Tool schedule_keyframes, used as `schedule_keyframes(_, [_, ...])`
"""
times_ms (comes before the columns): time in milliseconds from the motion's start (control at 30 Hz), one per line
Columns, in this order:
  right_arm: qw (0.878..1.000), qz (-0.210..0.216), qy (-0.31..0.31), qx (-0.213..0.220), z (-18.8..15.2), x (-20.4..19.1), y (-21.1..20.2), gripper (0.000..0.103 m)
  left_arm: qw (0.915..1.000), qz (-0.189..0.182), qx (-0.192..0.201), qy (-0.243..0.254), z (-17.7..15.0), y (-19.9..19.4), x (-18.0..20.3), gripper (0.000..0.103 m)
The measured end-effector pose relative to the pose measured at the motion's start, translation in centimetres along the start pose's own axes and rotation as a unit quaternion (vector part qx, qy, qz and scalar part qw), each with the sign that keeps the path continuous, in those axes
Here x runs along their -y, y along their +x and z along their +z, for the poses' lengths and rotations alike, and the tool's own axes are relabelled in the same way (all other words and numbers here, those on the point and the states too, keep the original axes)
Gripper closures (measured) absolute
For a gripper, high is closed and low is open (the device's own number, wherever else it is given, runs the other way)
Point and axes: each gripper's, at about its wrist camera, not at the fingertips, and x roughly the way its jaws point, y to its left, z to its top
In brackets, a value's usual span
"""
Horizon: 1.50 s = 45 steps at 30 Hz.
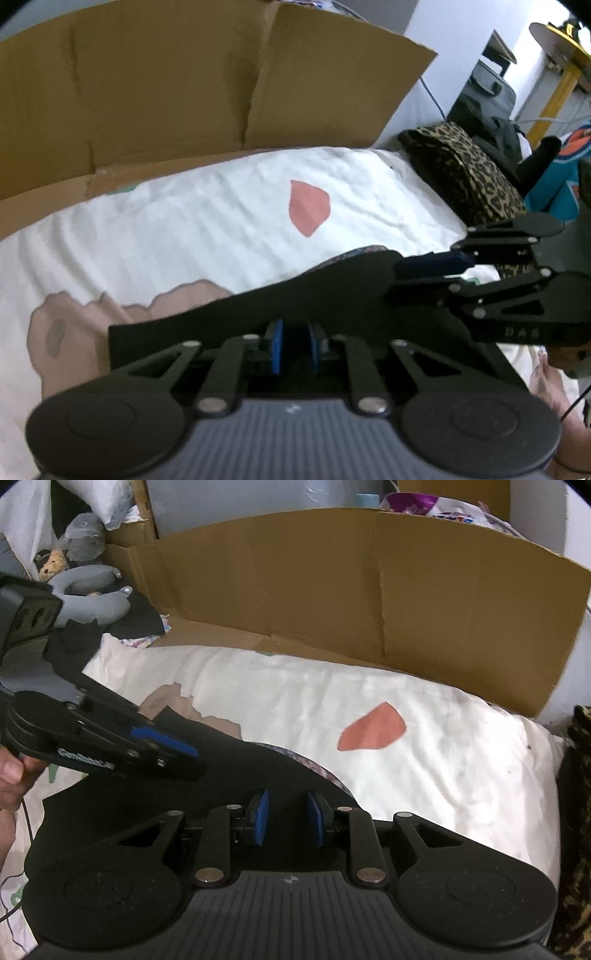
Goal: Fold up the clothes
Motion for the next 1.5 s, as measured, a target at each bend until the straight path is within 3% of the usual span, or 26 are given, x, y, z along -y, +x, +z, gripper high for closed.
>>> schedule_keyframes(267, [0.999, -0.002, -0.045, -0.026, -0.2, -0.3, 3.0, 0.073, 0.9999, 0.006, -0.01, 0.011, 0.1, 2.2, -0.8, 0.085])
schedule_keyframes(467, [0.999, -0.003, -0.044, -0.031, -0.3, 0.3, 4.0, 0.074, 0.9999, -0.005, -0.014, -0.002, 0.4, 2.4, -1.6, 0.086])
schedule_keyframes(567, [0.999, -0.003, -0.04, -0.033, -0.2, 0.6, 4.3, 0.074, 0.9999, 0.014, -0.007, 0.001, 0.5, 1.4, -1.3, 0.086])
schedule_keyframes(900, [0.999, -0.019, -0.029, -0.019, 0.4, 0.1, 2.2, 0.073, 0.9997, -0.005, 0.017, 0.016, -1.0, -1.8, 0.2, 0.084])
schedule_keyframes(967, [0.999, -0.015, -0.031, -0.01, 0.2, -0.2, 0.9, 0.073, 0.9993, -0.014, 0.023, 0.027, -1.3, -2.3, 0.8, 0.077])
schedule_keyframes(1033, [0.999, -0.006, -0.038, -0.004, -0.2, -0.9, -0.1, 0.073, 0.9986, -0.018, 0.031, 0.038, -1.6, -2.8, 1.5, 0.06])
schedule_keyframes(1267, [0.996, 0.013, -0.088, -0.022, -2.7, -4.3, -1.4, 0.073, 0.9975, -0.007, 0.007, 0.07, -3.4, -1.9, 2.8, 0.058])
schedule_keyframes(1433, [0.992, -0.006, -0.116, -0.043, -4.3, -4.0, -0.5, 0.073, 0.9956, 0.05, -0.001, 0.079, -4.8, -1.0, 1.6, 0.056])
schedule_keyframes(1500, [0.992, -0.007, -0.117, -0.047, -4.5, -3.5, -0.6, 0.073, 0.996, 0.05, -0.002, 0.074, -5.0, -1.0, 0.7, 0.053])
